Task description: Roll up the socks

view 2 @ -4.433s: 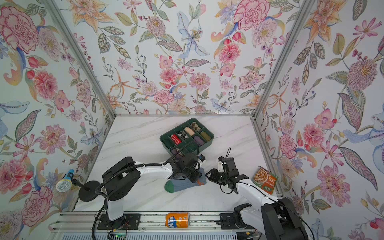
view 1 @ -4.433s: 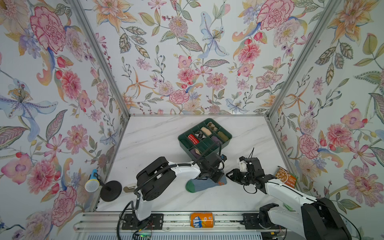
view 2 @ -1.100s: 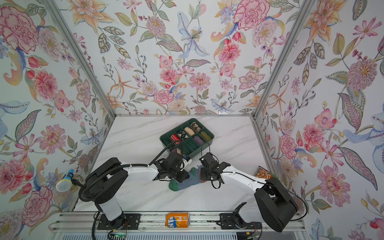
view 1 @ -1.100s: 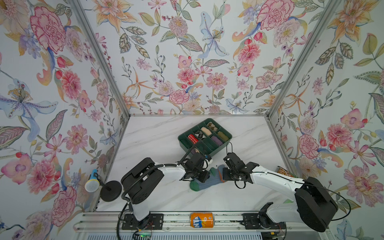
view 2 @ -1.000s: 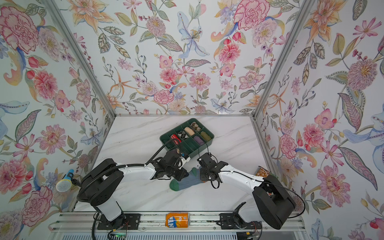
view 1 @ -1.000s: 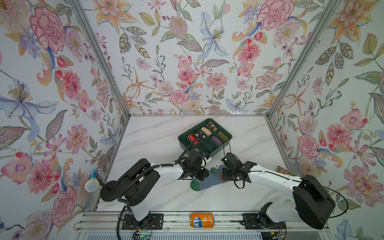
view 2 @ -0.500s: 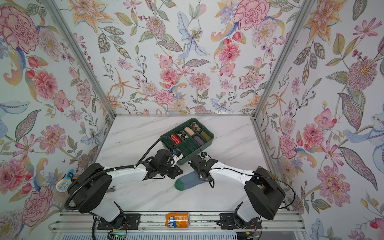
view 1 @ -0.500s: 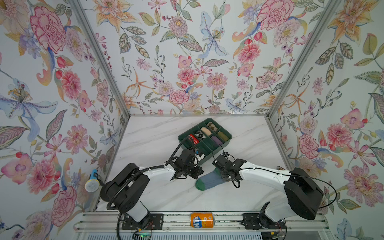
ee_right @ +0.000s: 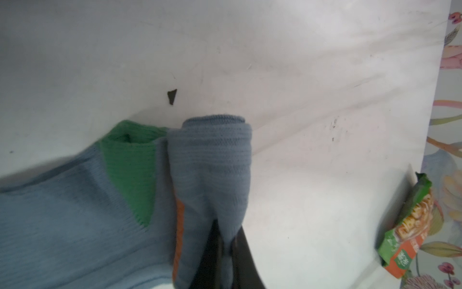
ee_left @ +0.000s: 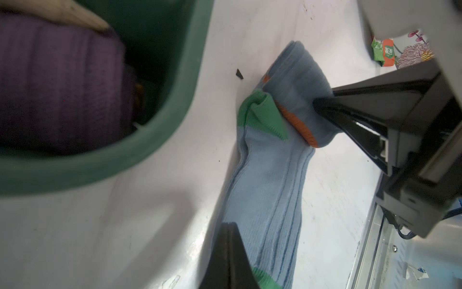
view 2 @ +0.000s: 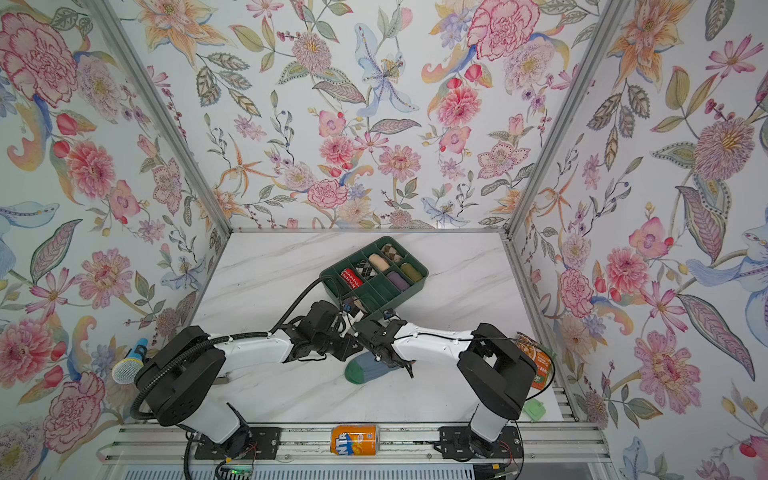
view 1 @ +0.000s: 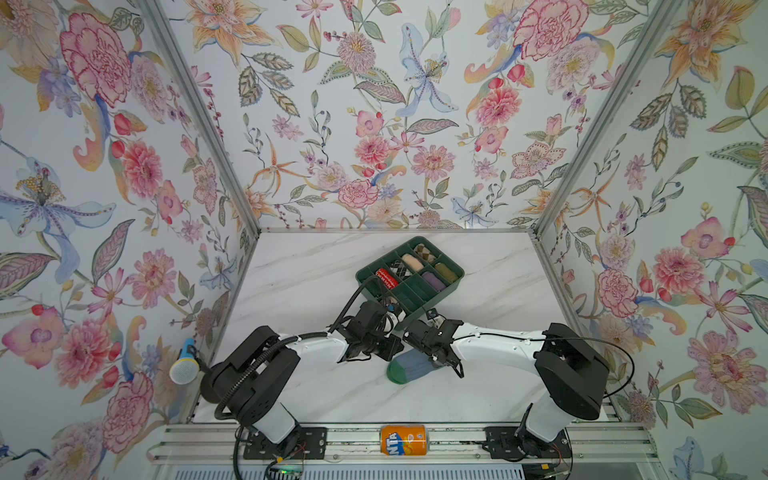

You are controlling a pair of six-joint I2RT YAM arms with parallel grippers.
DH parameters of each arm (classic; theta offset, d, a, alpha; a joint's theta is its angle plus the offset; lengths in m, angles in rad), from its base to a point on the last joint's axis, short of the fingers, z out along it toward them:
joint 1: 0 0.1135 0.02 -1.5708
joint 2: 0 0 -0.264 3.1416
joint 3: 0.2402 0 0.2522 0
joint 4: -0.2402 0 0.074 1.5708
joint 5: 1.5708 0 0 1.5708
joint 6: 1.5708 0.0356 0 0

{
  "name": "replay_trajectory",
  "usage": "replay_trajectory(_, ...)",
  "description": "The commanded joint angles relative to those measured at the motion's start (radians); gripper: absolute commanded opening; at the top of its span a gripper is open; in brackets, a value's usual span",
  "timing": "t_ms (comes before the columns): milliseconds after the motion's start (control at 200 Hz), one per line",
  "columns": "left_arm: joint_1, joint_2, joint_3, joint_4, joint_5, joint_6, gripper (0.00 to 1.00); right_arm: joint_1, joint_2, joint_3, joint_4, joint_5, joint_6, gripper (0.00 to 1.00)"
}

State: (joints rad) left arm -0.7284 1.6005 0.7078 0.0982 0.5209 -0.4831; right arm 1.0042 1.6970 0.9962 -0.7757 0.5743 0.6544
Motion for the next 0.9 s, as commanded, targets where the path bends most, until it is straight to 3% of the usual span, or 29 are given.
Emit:
replay_trajectory(0,0.012,0.007,-0.015,0.018,0.018,0.005,0.0,0.03,0.047,0.041,-0.066,0.047,0.022,0.07)
replay_trajectory(600,-0.005,0.065,-0.042,0.151,0.105,-0.072,0.0,0.134,0.143,0.145,-0.162,0.158,0.057,0.09)
replay_trajectory(896,-0.035,0.125,0.0,0.149,0.085,-0.074,0.0,0.166,0.175,0.16,-0.162,0.158,0.051,0.09)
